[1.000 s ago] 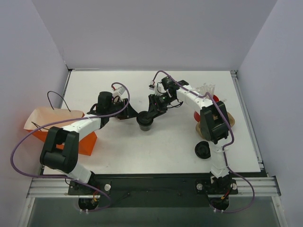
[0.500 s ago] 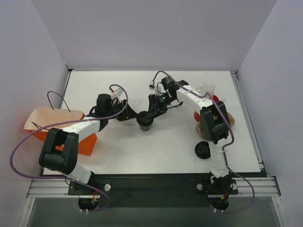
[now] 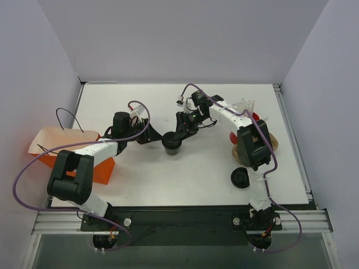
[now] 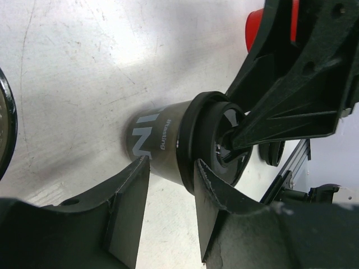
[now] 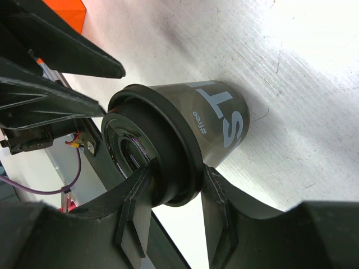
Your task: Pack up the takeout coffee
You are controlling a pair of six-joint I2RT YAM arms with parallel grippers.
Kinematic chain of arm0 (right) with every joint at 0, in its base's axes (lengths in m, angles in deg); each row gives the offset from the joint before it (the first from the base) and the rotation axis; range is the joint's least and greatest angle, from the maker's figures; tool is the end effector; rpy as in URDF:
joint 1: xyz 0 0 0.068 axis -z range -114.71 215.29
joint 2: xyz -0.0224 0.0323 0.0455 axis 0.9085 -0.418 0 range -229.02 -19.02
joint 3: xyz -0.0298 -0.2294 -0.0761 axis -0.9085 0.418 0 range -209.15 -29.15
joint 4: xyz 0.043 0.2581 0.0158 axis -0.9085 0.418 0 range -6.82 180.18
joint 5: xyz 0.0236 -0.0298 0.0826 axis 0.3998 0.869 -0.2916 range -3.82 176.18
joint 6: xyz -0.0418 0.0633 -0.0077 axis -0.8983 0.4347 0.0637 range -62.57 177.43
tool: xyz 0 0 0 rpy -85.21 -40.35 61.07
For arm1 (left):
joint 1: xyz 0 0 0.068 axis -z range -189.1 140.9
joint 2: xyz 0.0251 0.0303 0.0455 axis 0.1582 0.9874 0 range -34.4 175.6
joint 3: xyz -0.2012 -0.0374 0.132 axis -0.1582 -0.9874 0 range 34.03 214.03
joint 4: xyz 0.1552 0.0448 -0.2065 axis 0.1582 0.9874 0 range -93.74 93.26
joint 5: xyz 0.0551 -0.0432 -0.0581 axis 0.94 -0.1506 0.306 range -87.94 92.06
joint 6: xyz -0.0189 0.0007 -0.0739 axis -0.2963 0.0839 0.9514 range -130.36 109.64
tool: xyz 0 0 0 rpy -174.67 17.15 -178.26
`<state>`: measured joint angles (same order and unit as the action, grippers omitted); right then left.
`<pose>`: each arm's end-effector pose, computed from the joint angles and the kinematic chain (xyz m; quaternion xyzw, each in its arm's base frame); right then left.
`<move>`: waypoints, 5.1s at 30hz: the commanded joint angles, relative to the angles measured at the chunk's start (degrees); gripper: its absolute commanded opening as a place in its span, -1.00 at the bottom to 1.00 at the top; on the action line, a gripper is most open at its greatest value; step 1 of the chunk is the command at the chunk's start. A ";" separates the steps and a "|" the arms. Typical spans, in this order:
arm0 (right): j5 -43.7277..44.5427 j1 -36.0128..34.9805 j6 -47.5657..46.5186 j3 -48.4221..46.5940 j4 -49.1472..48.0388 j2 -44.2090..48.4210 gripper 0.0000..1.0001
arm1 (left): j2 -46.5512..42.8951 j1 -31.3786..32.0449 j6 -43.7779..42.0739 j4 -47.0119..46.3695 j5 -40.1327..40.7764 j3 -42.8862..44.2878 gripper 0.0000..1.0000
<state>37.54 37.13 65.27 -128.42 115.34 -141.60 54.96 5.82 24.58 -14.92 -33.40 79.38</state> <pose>0.3839 0.2604 0.1720 -0.2739 0.8350 0.4576 0.1357 0.3211 -0.1244 0.1508 -0.0019 0.8490 -0.4346 0.3005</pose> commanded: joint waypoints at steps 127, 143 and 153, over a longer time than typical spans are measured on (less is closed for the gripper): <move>2.06 -1.02 1.22 4.17 -3.69 1.56 -0.45 | -5.43 2.75 -5.14 8.72 7.25 3.61 -0.07; 1.53 -1.02 1.22 3.99 -3.77 0.68 -0.45 | 0.46 2.84 -2.07 2.22 4.88 0.10 -0.09; 2.15 -0.32 0.16 5.57 -3.86 -0.28 -0.46 | 1.95 3.71 -0.57 6.43 13.65 -5.44 -0.21</move>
<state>37.67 36.85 67.81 -123.59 109.14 -138.81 54.13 8.37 25.41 -14.86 -27.09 77.43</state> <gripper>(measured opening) 0.334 0.403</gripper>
